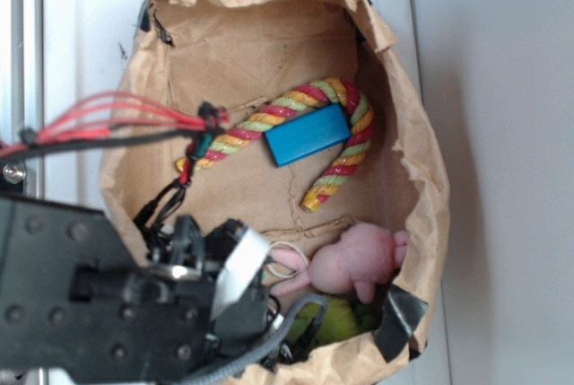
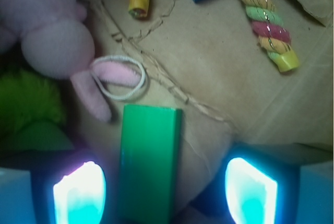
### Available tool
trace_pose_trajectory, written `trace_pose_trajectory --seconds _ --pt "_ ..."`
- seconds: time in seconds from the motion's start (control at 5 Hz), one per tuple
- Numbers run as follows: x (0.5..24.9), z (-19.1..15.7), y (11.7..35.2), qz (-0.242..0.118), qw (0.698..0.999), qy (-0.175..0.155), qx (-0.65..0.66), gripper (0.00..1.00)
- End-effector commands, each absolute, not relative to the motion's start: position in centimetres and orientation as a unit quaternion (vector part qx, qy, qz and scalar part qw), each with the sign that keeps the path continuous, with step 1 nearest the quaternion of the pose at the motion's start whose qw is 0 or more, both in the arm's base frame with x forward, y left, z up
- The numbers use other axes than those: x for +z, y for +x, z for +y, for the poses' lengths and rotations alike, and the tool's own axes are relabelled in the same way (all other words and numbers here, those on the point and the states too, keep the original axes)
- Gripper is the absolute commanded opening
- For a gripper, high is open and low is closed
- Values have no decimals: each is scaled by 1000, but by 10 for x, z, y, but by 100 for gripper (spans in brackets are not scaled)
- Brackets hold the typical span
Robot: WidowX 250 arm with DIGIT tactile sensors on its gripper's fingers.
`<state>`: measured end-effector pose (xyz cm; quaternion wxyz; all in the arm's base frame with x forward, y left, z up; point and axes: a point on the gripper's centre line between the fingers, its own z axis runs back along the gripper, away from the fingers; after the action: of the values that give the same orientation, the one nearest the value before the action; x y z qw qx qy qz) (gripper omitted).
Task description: Grab the green block.
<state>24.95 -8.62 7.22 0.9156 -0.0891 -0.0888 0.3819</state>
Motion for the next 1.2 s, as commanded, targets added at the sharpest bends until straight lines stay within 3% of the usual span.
trace_pose_trajectory --seconds 0.0,0.6,1.0 --pt "71 -97 258 -89 919 -117 366 100" --pt "37 -90 263 -94 921 -105 363 100" --pt "34 -87 264 -96 923 -99 360 100"
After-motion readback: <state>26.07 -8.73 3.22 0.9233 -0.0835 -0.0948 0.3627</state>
